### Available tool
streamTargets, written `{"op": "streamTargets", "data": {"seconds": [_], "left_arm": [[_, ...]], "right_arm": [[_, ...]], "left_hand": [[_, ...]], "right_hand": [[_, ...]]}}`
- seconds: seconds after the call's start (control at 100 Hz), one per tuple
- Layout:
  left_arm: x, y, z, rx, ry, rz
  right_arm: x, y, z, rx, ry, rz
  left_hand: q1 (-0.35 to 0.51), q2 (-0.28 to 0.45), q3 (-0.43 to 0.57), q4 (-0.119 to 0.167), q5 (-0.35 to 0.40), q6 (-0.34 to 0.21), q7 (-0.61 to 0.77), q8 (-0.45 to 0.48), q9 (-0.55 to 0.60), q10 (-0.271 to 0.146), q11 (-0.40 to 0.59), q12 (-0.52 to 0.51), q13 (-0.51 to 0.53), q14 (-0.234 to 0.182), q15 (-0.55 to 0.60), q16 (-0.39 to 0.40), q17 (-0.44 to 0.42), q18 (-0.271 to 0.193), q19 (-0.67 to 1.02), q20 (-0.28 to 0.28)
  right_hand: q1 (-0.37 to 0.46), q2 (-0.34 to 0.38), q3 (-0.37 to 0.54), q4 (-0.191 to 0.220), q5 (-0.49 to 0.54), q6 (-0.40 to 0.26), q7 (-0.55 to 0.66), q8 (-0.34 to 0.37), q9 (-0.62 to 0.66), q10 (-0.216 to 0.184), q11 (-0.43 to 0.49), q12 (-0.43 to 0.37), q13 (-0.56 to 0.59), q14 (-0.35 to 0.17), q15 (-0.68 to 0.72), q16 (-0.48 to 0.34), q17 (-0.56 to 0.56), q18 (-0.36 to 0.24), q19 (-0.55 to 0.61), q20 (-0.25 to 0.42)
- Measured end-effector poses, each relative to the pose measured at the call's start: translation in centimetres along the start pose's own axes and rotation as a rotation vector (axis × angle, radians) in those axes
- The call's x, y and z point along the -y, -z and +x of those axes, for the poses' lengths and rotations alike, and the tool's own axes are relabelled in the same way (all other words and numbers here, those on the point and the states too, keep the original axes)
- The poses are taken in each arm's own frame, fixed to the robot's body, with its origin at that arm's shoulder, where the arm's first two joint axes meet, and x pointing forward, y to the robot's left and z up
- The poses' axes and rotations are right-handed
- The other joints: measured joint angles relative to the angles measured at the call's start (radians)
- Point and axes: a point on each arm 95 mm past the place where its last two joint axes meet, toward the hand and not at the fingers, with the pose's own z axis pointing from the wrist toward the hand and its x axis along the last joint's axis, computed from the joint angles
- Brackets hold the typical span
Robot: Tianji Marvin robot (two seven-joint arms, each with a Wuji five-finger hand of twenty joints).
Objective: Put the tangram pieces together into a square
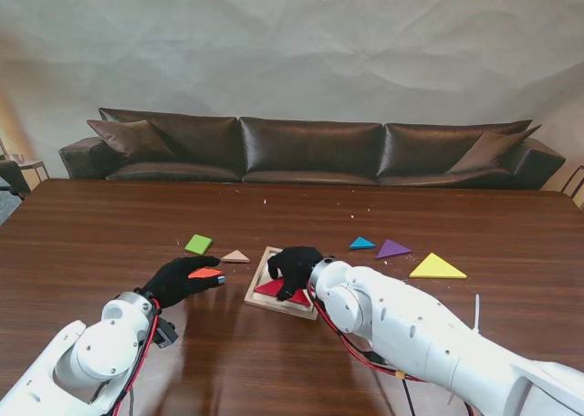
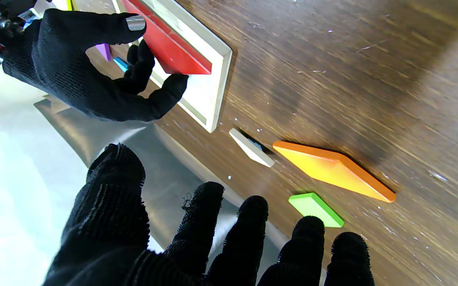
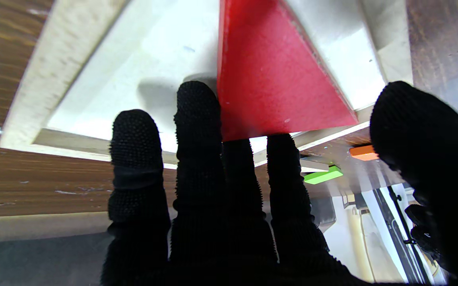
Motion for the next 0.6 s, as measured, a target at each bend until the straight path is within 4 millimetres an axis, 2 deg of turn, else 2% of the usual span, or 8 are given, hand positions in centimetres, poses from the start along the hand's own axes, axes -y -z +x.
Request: {"op": "streamTargets", "data": {"seconds": [0.6], "left_arm": [[0.01, 0.24, 0.02, 0.001, 0.001, 0.003]], "right_arm": [[0.41, 0.18, 0.30, -0.001, -0.018, -0.022]], "left_hand": [[0.000, 0.000, 0.000, 0.000, 0.000, 0.000, 0.000, 0.000, 0.000, 0.000, 0.000, 0.000, 0.000, 0.000, 0.000, 0.000, 0.000, 0.000, 0.000, 0.000]], "right_hand": [[0.000, 0.000, 0.000, 0.000, 0.024, 0.006, 0.000, 0.037, 0.014, 0.022, 0.019, 0.011, 0.011, -0.003, 0.007, 0.005, 0.000, 0.000, 0.010, 0.000]]}}
